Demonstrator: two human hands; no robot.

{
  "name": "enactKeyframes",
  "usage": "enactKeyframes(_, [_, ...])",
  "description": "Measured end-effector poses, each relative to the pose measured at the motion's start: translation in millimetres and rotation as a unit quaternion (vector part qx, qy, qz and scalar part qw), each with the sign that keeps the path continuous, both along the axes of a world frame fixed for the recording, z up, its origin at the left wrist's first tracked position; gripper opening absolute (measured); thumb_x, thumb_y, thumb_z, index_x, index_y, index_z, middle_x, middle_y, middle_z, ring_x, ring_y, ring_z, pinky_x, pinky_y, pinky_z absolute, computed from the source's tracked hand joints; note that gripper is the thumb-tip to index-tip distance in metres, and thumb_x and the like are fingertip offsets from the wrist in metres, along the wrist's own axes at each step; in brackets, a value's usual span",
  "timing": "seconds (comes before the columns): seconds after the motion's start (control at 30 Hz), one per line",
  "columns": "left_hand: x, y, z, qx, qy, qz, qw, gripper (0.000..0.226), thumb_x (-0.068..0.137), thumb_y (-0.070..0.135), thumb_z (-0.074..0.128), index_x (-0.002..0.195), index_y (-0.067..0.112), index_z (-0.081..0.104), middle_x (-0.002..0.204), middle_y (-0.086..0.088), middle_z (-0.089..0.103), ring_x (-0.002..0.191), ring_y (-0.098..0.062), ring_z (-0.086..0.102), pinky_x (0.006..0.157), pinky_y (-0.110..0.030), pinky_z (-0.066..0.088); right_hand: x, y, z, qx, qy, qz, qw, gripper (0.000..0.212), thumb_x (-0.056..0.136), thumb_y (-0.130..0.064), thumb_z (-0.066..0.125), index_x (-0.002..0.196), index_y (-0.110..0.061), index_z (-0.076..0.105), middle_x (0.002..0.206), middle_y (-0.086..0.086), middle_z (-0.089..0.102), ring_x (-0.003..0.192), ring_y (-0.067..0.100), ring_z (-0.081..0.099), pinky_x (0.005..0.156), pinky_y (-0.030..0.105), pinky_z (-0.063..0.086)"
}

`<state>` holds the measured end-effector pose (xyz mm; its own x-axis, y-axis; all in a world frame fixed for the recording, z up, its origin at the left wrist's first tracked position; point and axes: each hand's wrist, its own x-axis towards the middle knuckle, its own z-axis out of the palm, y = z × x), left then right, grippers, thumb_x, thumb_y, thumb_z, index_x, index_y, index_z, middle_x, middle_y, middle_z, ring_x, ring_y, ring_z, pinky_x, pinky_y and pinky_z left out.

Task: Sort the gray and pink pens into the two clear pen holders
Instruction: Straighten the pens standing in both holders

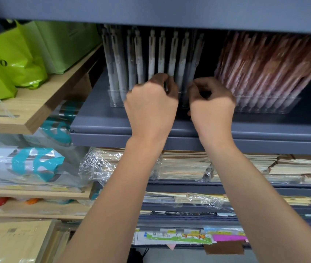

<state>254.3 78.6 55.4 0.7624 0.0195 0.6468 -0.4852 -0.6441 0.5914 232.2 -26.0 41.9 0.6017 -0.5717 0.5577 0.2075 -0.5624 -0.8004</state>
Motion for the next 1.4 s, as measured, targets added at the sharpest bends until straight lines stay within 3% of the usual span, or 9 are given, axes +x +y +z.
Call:
enactKeyframes(0.27, [-4, -2, 1, -0.077, -0.044, -0.03, 0.996, 0.021, 0.091, 0.035, 0.063, 0.093, 0.018, 0.075, 0.059, -0.006, 0.066, 0.063, -0.037, 0.064, 0.063, -0.042, 0.052, 0, 0, 0, 0.006, 0.002, 0.003, 1.0, 0.016, 0.085, -0.012, 0.057, 0.091, -0.007, 0.071, 0.085, 0.009, 0.07, 0.078, 0.029, 0.065, 0.071, 0.044, 0.055])
enactKeyframes(0.6, [7, -6, 1, 0.007, -0.03, -0.059, 0.998, 0.031, 0.096, 0.035, 0.053, 0.089, 0.016, 0.076, 0.073, -0.01, 0.072, 0.071, -0.038, 0.062, 0.07, -0.042, 0.048, 1, -1, -1, 0.02, -0.002, 0.008, 1.0, 0.016, 0.084, -0.013, 0.058, 0.091, -0.005, 0.071, 0.086, 0.011, 0.071, 0.078, 0.029, 0.066, 0.072, 0.043, 0.055])
enactKeyframes(0.87, [13, -6, 0, 0.028, 0.001, -0.098, 0.995, 0.034, 0.098, 0.032, 0.047, 0.071, 0.014, 0.052, 0.062, -0.012, 0.065, 0.066, -0.039, 0.059, 0.067, -0.042, 0.05, 2, -2, -1, 0.036, -0.002, 0.018, 0.999, 0.014, 0.086, -0.014, 0.061, 0.09, -0.007, 0.073, 0.084, 0.008, 0.071, 0.077, 0.029, 0.066, 0.072, 0.044, 0.055])
enactKeyframes(1.0, [14, -6, -2, -0.015, 0.002, -0.11, 0.994, 0.028, 0.097, 0.032, 0.053, 0.086, 0.013, 0.071, 0.059, -0.01, 0.067, 0.066, -0.035, 0.065, 0.068, -0.042, 0.052, 3, -4, -1, 0.051, 0.007, 0.027, 0.998, 0.015, 0.087, -0.015, 0.062, 0.093, -0.01, 0.075, 0.085, 0.008, 0.072, 0.075, 0.031, 0.066, 0.07, 0.046, 0.055])
enactKeyframes(1.17, [13, -8, -2, -0.055, -0.004, -0.109, 0.993, 0.025, 0.095, 0.034, 0.057, 0.095, 0.017, 0.075, 0.059, -0.008, 0.067, 0.066, -0.032, 0.067, 0.07, -0.04, 0.053, 2, -5, -1, 0.074, 0.006, 0.03, 0.997, 0.011, 0.087, -0.015, 0.064, 0.088, -0.011, 0.075, 0.079, 0.005, 0.072, 0.069, 0.027, 0.065, 0.065, 0.047, 0.055])
enactKeyframes(1.4, [15, -9, -2, -0.066, -0.003, -0.091, 0.994, 0.024, 0.094, 0.039, 0.061, 0.1, 0.02, 0.075, 0.065, -0.005, 0.072, 0.072, -0.024, 0.071, 0.078, -0.037, 0.051, 0, -4, 1, 0.102, 0.004, 0.04, 0.994, 0.007, 0.088, -0.013, 0.066, 0.087, -0.011, 0.072, 0.074, 0.004, 0.07, 0.054, 0.021, 0.059, 0.05, 0.031, 0.047])
